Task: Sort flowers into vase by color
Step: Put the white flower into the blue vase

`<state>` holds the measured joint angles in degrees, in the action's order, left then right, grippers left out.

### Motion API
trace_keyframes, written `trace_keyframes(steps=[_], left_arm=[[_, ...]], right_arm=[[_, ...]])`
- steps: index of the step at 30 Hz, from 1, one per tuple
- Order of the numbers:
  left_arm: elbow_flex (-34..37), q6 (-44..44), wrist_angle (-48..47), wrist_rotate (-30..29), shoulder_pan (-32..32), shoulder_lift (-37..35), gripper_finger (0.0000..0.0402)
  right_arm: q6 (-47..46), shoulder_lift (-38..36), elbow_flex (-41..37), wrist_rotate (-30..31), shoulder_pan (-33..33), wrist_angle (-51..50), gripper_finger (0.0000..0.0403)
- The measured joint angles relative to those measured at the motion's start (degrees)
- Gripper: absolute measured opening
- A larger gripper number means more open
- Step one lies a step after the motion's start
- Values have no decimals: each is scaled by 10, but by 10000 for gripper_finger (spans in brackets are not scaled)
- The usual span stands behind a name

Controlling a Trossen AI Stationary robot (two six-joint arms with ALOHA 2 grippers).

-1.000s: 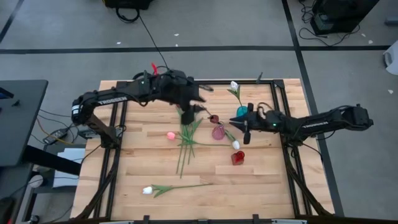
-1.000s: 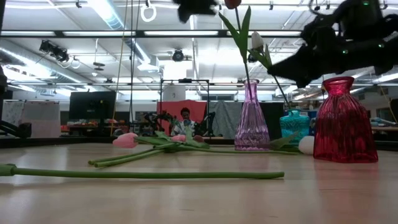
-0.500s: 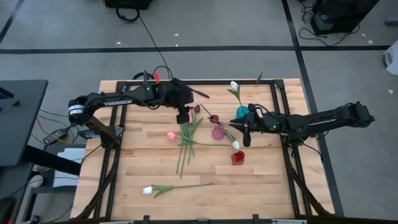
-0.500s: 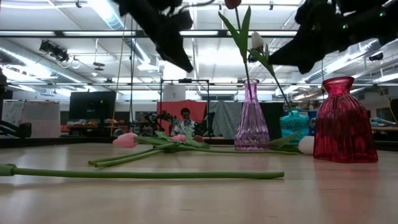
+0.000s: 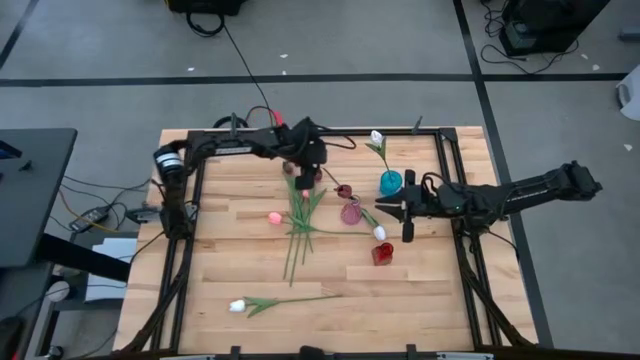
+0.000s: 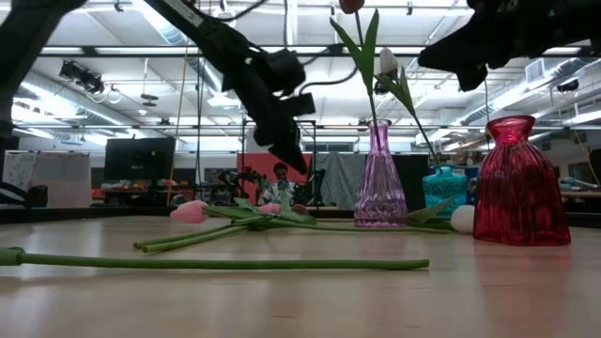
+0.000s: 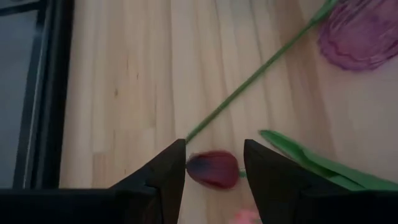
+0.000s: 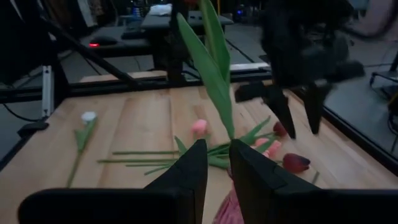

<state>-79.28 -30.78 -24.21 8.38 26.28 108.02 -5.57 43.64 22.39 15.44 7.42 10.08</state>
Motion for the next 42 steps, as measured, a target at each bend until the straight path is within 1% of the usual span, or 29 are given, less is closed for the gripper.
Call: trace_keyframes(steps=[6,8,11,13,15,17,18,20,21,24,25,28,32,34,37,40,42], left_arm=[[-86,-38,-82,5,3,77,168],[-111,-48,-94,5,4,93,168],[-135,-50,-107,7,7,114,168],[-139,-50,-121,7,10,118,168],[-139,-47,-129,24,15,118,168],[-137,-35,-130,64,23,115,168],[-132,-32,-124,81,26,113,168],[-121,-22,-106,87,31,108,167],[-114,-19,-99,77,32,106,167],[-96,-16,-60,40,33,98,167],[-91,-13,-51,35,32,96,167],[-72,-5,-10,33,28,86,167],[-5,0,81,24,22,49,166],[37,8,122,10,18,23,163],[93,26,179,-23,11,-22,157],[124,50,190,-46,3,-54,156],[137,71,184,-59,-4,-72,156]], right_arm=[[7,-4,0,0,18,1,82],[8,-4,0,0,22,2,82],[0,-4,0,0,27,6,82],[-26,-1,0,0,27,-1,82],[-52,1,0,0,26,-38,82],[-79,4,0,4,22,-87,82],[-93,5,0,13,19,-111,82],[-123,11,0,27,12,-130,82],[-136,17,0,22,8,-138,82],[-167,43,0,-29,-3,-155,82],[-177,54,0,-37,-4,-156,82],[-206,88,0,-41,-9,-163,82],[-241,136,5,-42,-16,-176,82],[-257,165,23,-38,-17,-208,82],[-262,214,72,-18,-17,-268,82],[-264,265,132,-15,-27,-339,82],[-264,297,175,-30,-37,-377,82]])
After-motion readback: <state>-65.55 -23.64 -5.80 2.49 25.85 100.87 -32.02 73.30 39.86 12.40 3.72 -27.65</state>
